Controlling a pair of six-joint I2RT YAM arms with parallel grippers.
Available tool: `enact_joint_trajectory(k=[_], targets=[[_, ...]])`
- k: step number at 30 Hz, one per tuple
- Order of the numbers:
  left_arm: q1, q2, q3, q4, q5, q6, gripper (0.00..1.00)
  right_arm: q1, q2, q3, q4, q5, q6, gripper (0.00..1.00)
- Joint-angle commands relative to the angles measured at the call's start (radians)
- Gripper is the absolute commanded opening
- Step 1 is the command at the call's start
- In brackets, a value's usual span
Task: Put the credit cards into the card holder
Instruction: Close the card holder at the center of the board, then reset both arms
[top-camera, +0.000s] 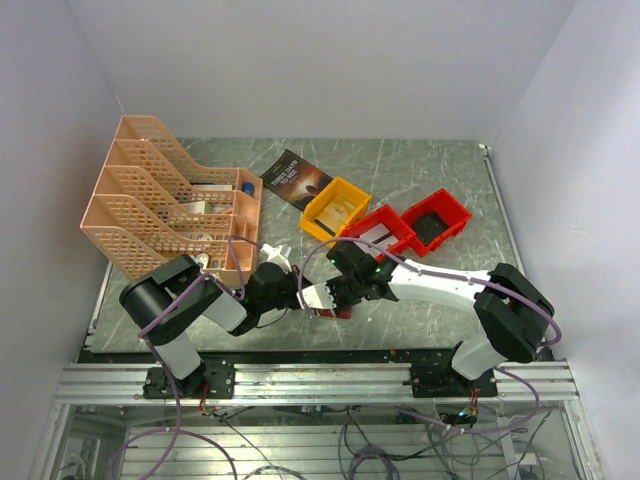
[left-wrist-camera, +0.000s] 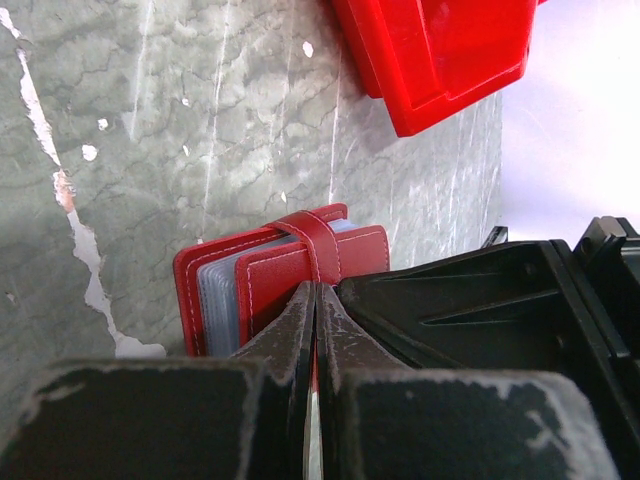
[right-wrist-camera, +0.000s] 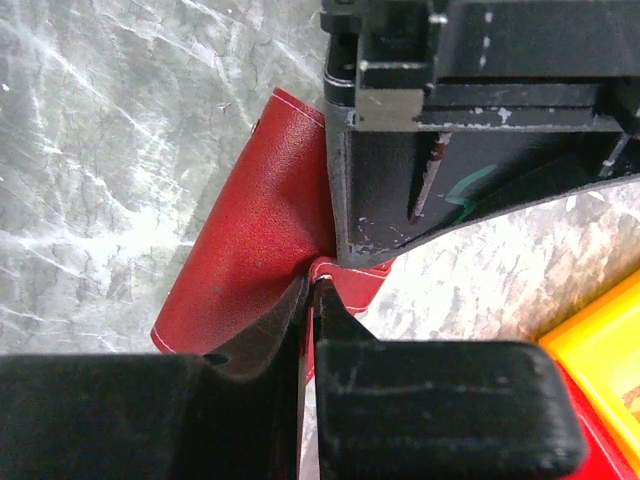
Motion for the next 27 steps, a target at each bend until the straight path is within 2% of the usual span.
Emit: enact_joint_trajectory(k=[1,4,7,11,15,17,21,23,26,27], targets=[[-0.007,0.054,-0.031,-0.123,-0.003,0.035,0.07,-0.009,0.072,-0.047,-0.279,-0.191,0.113,0.06],[-0.007,0.046,-0.036,-0.104,-0.001,0.038,0.07,-0.1,0.061,0.038,-0.307,-0.244,0.125,0.14],[-0.006,0.022,-0.031,-0.113,0.002,0.05,0.07,-0.179,0.036,0.135,-0.336,-0.299,0.128,0.27],[-0.007,-0.041,-0.019,-0.158,-0.01,0.078,0.07,-0.215,-0.025,0.208,-0.357,-0.353,0.138,0.41],[-0.007,-0.18,-0.01,-0.22,-0.037,0.125,0.1,-0.262,-0.127,0.222,-0.339,-0.385,0.159,0.5],[-0.007,-0.286,0.013,-0.306,-0.069,0.178,0.14,-0.314,-0.168,0.241,-0.335,-0.401,0.177,0.56],[-0.007,-0.532,0.136,-0.653,-0.171,0.323,0.36,-0.472,-0.221,0.323,-0.341,-0.423,0.225,0.67],[-0.006,-0.659,0.197,-0.756,-0.238,0.386,0.54,-0.56,-0.258,0.358,-0.271,-0.413,0.317,0.78],[-0.001,-0.791,0.284,-0.853,-0.306,0.461,0.84,-0.655,-0.292,0.433,-0.132,-0.331,0.558,0.99],[0.001,-0.819,0.321,-0.895,-0.326,0.474,0.94,-0.676,-0.289,0.473,-0.109,-0.283,0.651,1.0]])
